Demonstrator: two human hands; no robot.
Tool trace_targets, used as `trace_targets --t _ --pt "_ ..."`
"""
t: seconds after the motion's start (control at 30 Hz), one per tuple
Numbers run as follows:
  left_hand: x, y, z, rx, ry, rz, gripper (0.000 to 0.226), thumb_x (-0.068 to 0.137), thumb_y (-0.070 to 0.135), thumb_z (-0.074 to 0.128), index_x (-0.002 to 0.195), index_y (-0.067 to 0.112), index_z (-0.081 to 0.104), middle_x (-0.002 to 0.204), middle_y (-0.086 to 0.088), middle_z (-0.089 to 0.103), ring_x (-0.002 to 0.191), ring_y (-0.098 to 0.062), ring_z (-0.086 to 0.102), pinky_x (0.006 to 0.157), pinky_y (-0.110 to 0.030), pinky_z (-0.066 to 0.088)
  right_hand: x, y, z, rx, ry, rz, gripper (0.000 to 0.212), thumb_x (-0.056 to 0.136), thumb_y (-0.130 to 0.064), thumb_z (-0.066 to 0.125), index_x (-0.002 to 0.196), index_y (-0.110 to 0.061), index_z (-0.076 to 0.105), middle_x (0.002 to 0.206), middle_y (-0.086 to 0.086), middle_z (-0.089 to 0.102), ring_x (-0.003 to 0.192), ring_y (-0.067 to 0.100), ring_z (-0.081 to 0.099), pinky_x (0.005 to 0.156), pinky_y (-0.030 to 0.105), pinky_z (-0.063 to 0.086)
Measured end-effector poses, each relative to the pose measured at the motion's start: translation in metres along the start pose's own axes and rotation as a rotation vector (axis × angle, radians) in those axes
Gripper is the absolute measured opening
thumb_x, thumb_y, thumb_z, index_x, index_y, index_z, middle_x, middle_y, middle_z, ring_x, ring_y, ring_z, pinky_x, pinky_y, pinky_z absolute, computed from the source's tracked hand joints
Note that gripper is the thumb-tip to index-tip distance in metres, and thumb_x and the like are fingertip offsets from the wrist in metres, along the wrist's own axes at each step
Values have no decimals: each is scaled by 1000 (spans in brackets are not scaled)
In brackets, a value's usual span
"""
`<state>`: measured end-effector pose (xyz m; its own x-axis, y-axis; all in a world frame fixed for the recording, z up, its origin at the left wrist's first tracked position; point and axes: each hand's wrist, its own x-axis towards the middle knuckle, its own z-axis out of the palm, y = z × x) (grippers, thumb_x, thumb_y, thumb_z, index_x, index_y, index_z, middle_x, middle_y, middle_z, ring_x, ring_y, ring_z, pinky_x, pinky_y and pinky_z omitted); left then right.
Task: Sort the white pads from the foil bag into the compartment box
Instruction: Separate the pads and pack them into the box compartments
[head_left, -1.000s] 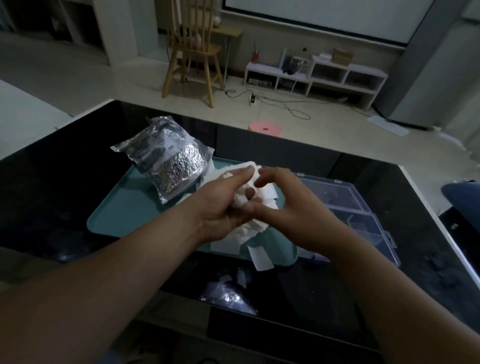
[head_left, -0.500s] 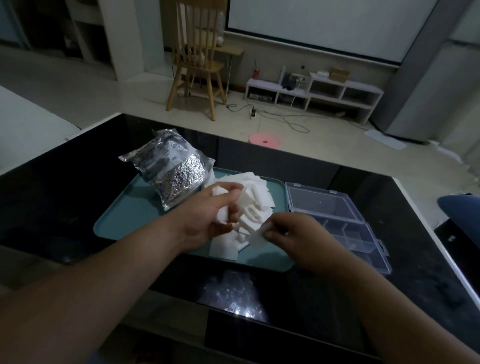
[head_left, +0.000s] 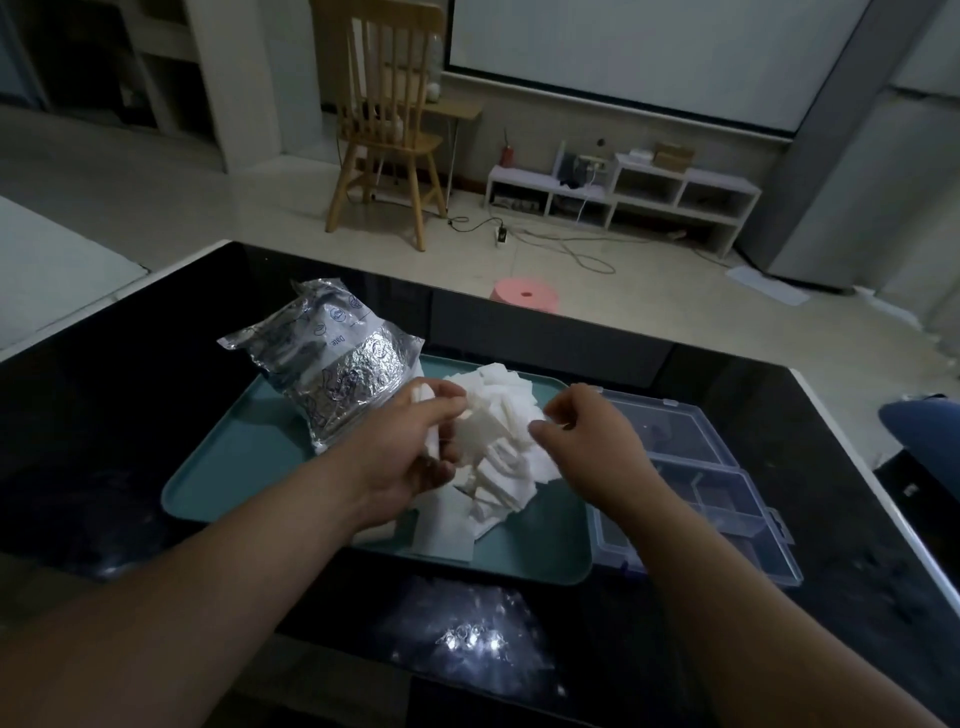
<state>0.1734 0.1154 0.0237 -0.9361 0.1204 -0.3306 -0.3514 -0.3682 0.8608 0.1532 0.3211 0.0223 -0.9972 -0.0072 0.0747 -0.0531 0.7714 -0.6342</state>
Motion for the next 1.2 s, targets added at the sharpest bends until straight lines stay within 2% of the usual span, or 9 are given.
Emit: trace_targets --t 0.1,0.33,0.43,0.53,0.73,0.9,1.0,1.07,1.2 --pt "3 -1 0 -10 6 10 8 96 14 65 99 21 62 70 -3 54 56 -15 50 44 -20 38 6 -1 13 -49 -38 22 35 93 -45 71 116 -22 57 111 -10 59 98 14 60 78 34 48" --pt "1 -4 7 11 -20 5 15 97 15 64 112 17 65 75 -3 61 57 -14 54 49 -23 39 4 -2 19 -124 -36 9 14 95 -31 64 104 -25 55 90 -6 63 81 15 64 79 41 61" --pt "1 -5 8 32 -21 5 18 98 15 62 116 15 65 78 -3 61 58 -13 54 50 -24 40 3 -3 10 -11 -10 38 8 95 -23 62 98 -22 55 88 0 64 77 17 62 68 37 58" --pt "0 -5 11 36 -31 16 16 98 14 62 113 15 66 77 -4 60 57 -14 53 51 -24 40 2 -2 2 52 24 50 3 96 -20 60 95 -21 57 86 1 64 70 15 59 55 26 45" --pt "-1 -11 25 21 -55 31 12 99 12 60 110 16 63 75 -4 60 59 -16 55 51 -25 44 -8 -2 -4 27 140 9 11 99 -23 58 90 -21 63 80 -4 65 72 14 62 62 33 55" --pt "-2 -16 45 -3 -52 113 14 104 24 58 112 13 54 99 -14 61 75 -20 62 59 -26 55 -25 -18 -13 142 192 -57 8 101 -27 60 94 -25 64 83 -6 67 75 12 64 67 33 57" --pt "1 -19 52 46 -52 175 27 103 34 60 120 14 53 118 -15 69 84 -18 72 69 -29 58 -41 -25 -14 219 166 -79 13 102 -31 61 90 -27 65 79 -5 68 70 8 63 57 16 50" --pt "1 -22 56 84 -55 217 25 103 34 59 126 24 53 125 -12 67 96 -22 73 71 -29 58 -46 -23 -16 244 158 -69 15 102 -32 62 89 -26 66 78 -5 68 70 7 62 55 14 48" --pt "-3 -27 60 177 -80 271 29 106 26 53 133 37 52 125 -6 64 96 -21 71 67 -26 56 -46 -18 -23 235 94 -6 21 103 -33 57 89 -24 69 80 0 71 73 18 66 64 36 54"
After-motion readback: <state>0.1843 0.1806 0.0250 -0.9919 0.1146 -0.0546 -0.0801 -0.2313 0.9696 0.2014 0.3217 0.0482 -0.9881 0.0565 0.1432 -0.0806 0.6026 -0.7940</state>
